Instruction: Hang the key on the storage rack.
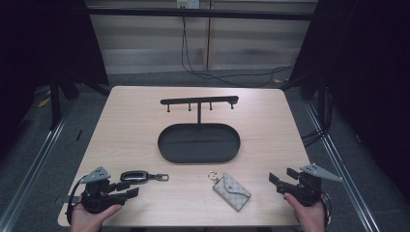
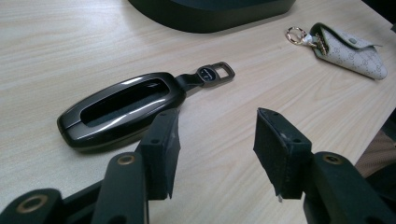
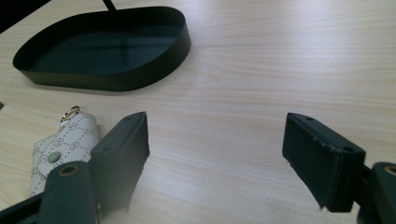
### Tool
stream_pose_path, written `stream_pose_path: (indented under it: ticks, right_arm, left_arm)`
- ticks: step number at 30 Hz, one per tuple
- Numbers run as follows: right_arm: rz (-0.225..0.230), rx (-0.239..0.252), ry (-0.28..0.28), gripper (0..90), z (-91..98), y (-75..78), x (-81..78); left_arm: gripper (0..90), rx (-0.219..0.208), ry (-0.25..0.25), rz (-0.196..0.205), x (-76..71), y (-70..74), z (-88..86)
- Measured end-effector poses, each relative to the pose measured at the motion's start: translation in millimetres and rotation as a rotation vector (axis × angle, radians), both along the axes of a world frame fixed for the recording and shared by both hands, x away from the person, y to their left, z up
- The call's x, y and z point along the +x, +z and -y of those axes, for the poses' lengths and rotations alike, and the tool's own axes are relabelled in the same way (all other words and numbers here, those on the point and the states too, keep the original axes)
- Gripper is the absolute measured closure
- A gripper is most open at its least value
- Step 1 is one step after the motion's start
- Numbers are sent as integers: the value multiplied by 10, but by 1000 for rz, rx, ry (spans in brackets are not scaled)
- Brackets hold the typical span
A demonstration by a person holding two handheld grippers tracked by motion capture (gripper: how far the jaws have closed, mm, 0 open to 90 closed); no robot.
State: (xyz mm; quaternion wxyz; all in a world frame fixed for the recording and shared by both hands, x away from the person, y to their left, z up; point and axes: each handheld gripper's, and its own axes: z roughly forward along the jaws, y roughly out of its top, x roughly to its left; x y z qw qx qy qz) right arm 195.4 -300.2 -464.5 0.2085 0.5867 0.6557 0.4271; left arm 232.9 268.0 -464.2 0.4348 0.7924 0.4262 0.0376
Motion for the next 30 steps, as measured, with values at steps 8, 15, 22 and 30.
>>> stream_pose_path:
  ticks: [8, 15, 22, 30]
  right_arm:
    - [-23, 24, 20, 239, 21, -16, 18]
    - [-38, 16, 19, 239, 22, -14, 11]
    - [-46, -2, 25, 239, 6, -15, 9]
    - [-60, 17, 20, 242, 46, -26, 19]
  left_arm:
    - [548, -10, -42, 11, 0, 22, 23]
    - [565, -6, -36, -11, 44, 91, -1]
    - [565, 6, -52, -31, 127, 177, -38]
    - [612, 95, -132, -32, 280, 304, 124]
